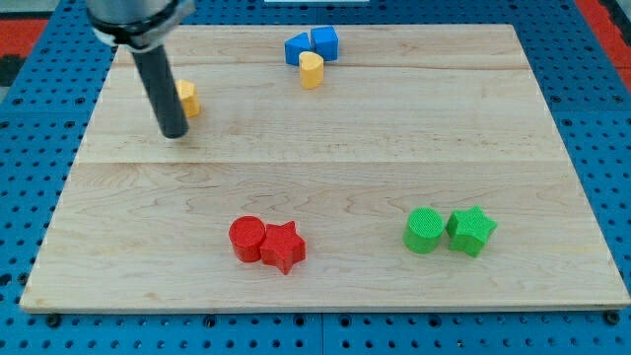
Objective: Move the hexagon into the heart
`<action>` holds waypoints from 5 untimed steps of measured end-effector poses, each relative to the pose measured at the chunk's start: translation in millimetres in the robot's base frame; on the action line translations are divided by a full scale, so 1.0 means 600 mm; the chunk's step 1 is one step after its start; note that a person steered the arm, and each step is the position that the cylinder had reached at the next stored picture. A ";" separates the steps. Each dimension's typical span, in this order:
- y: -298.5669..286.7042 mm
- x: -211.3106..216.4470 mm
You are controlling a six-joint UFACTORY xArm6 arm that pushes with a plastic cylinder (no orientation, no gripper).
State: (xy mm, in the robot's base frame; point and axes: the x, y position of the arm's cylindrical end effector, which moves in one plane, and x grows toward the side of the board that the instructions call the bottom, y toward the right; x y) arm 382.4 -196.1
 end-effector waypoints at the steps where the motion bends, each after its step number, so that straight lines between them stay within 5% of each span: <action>1: -0.004 -0.101; 2: 0.148 -0.088; 3: 0.036 -0.030; 4: 0.077 0.046; 5: 0.149 -0.003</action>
State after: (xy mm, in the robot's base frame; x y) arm 380.9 -106.9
